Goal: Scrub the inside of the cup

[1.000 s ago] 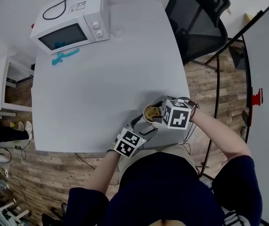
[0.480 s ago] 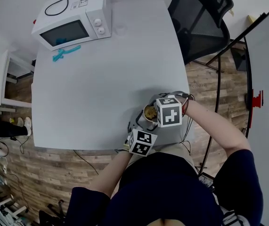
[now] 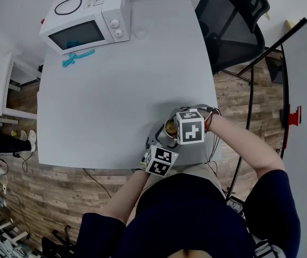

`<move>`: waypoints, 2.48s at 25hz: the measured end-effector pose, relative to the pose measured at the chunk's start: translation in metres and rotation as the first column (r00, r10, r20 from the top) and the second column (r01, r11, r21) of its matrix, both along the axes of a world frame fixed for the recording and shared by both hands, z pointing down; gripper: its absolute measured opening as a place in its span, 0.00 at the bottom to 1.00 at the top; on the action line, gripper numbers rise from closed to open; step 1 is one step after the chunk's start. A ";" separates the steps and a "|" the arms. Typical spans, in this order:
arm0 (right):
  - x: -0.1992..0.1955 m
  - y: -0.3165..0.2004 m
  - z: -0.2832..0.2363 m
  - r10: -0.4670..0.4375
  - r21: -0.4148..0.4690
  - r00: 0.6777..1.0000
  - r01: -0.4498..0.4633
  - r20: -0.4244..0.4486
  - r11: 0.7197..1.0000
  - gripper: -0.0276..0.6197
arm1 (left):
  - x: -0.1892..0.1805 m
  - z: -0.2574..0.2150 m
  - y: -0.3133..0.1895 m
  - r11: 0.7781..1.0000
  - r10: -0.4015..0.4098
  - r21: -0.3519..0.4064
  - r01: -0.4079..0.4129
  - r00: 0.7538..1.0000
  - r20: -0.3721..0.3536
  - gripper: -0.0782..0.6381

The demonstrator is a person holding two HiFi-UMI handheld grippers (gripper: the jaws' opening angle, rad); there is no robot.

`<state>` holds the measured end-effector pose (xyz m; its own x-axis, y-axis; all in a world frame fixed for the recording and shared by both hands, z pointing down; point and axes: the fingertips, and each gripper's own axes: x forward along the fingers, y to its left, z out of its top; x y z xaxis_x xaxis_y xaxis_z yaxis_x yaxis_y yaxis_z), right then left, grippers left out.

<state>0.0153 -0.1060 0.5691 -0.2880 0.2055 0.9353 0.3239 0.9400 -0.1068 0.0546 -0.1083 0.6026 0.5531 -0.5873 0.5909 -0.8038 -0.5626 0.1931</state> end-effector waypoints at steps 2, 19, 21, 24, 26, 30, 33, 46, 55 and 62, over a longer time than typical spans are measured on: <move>-0.002 0.000 0.001 0.003 0.011 1.000 -0.003 -0.001 1.000 0.37 | 0.000 0.000 0.000 1.000 0.002 0.001 -0.002 1.000 -0.001 0.66; 0.000 0.009 0.014 -0.031 0.083 0.999 0.028 0.042 0.996 0.13 | -0.001 0.000 0.000 1.000 0.010 0.001 -0.010 1.000 0.002 0.66; 0.000 0.009 0.013 -0.030 0.075 0.998 0.027 0.048 0.997 0.11 | -0.001 0.000 0.000 1.000 0.009 0.003 -0.009 1.000 0.002 0.66; 0.002 0.008 0.012 -0.007 0.053 0.998 0.004 0.055 0.999 0.10 | -0.001 -0.001 0.000 1.000 0.010 0.006 -0.010 1.000 0.001 0.66; 0.002 0.006 0.010 0.010 0.033 0.999 -0.012 0.053 0.999 0.10 | -0.001 -0.002 0.000 1.000 0.011 0.006 -0.011 1.000 0.001 0.66; 0.002 0.005 0.008 0.030 0.018 0.998 -0.031 0.046 0.999 0.11 | -0.001 -0.002 0.000 1.000 0.021 0.009 -0.021 1.000 0.001 0.66; 0.001 0.004 0.008 0.048 0.020 0.997 -0.049 0.054 0.999 0.11 | -0.003 -0.001 0.000 0.999 0.040 0.007 -0.040 0.999 0.001 0.66; 0.002 -0.011 -0.010 0.248 -0.043 0.959 -0.244 0.138 0.969 0.10 | -0.034 0.001 -0.001 0.998 0.059 0.003 -0.059 0.997 0.041 0.63; 0.000 -0.020 -0.026 0.357 -0.091 0.925 -0.348 0.131 0.933 0.10 | -0.042 0.009 0.007 0.994 0.106 0.001 -0.107 0.988 0.116 0.24; -0.003 -0.027 -0.050 0.418 -0.129 0.896 -0.401 0.154 0.907 0.10 | -0.056 0.010 0.000 0.994 0.103 0.023 -0.108 0.985 0.137 0.19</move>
<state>0.0123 -0.1334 0.5191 -0.5211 0.1165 0.8455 -0.0661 0.9822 -0.1761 -0.0012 -0.1079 0.6128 0.5287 -0.5486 0.6477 -0.7572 -0.6496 0.0678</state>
